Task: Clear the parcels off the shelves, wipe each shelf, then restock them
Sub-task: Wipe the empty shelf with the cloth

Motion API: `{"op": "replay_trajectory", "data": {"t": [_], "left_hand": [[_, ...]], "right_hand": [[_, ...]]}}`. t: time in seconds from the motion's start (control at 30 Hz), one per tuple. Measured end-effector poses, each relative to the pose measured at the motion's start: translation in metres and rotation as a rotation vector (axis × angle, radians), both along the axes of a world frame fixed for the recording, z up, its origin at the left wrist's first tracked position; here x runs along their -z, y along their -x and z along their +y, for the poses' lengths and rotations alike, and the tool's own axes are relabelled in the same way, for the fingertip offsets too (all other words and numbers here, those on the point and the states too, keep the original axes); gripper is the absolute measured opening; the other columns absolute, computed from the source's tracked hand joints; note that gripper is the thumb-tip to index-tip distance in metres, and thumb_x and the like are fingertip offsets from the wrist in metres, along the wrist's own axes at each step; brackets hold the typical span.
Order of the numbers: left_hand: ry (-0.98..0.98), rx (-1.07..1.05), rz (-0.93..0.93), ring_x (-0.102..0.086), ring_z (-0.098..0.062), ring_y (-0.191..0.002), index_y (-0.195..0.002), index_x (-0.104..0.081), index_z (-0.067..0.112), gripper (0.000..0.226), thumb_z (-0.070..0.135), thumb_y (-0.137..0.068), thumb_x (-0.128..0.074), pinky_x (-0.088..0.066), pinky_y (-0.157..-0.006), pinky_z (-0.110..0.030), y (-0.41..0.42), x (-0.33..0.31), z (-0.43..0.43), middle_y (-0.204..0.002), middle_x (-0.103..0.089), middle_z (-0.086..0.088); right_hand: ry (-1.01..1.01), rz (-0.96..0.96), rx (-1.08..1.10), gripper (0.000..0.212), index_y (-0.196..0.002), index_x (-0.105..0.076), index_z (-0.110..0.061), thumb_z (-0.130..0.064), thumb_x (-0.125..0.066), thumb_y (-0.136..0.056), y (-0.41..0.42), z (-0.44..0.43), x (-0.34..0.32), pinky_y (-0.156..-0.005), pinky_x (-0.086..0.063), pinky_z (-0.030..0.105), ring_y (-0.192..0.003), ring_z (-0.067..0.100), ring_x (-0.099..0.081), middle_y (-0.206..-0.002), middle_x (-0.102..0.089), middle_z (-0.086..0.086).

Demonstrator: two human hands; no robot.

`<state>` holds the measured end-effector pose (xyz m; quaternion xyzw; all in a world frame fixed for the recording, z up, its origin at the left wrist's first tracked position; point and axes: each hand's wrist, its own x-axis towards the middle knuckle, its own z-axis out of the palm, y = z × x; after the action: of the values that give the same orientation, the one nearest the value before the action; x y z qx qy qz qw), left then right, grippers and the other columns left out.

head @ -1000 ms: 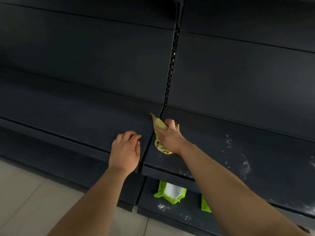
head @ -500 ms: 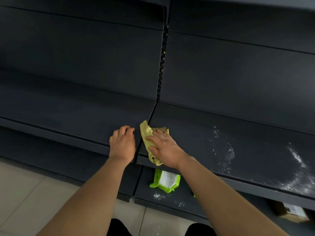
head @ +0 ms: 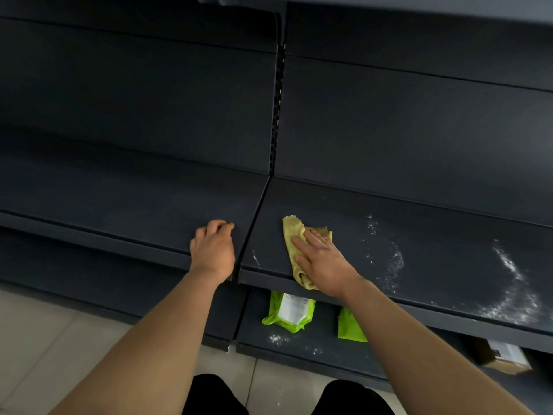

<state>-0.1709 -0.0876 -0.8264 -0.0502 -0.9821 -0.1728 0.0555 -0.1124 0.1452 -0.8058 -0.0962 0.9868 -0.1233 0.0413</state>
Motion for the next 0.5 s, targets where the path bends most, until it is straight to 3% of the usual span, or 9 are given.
{"op": "replay_trajectory", "data": {"t": [0.1,0.33,0.5], "left_hand": [[-0.094,0.02,-0.043,-0.033,-0.024,-0.126,-0.141,-0.042,0.024,0.04,0.025,-0.101,-0.037,-0.029,-0.104,-0.035,0.006,-0.002,-0.007,-0.143,-0.034,0.005],[-0.224,0.054,-0.093,-0.032,-0.023,-0.13,-0.142,-0.041,0.016,0.043,0.012,-0.1,-0.038,-0.027,-0.109,-0.031,0.005,-0.005,-0.014,-0.148,-0.034,0.002],[-0.201,-0.022,-0.093,-0.031,-0.025,-0.132,-0.144,-0.037,0.014,0.049,0.007,-0.095,-0.041,-0.027,-0.109,-0.033,0.001,-0.009,-0.003,-0.15,-0.031,0.0]], "right_hand": [[0.008,-0.038,-0.081,0.051,-0.153,-0.019,-0.024,-0.034,-0.032,-0.105,0.01,-0.021,-0.004,-0.117,0.004,0.028,-0.149,0.021,-0.003,-0.162,-0.009,0.005],[0.02,0.008,-0.279,0.046,-0.149,-0.033,-0.026,-0.022,-0.038,-0.104,0.011,-0.058,0.0,-0.117,0.005,0.025,-0.149,0.023,-0.006,-0.161,-0.015,0.007],[0.033,0.029,-0.294,0.044,-0.146,-0.038,-0.03,-0.024,-0.041,-0.103,0.0,-0.04,-0.002,-0.115,0.005,0.021,-0.149,0.021,-0.01,-0.16,-0.017,0.006]]}}
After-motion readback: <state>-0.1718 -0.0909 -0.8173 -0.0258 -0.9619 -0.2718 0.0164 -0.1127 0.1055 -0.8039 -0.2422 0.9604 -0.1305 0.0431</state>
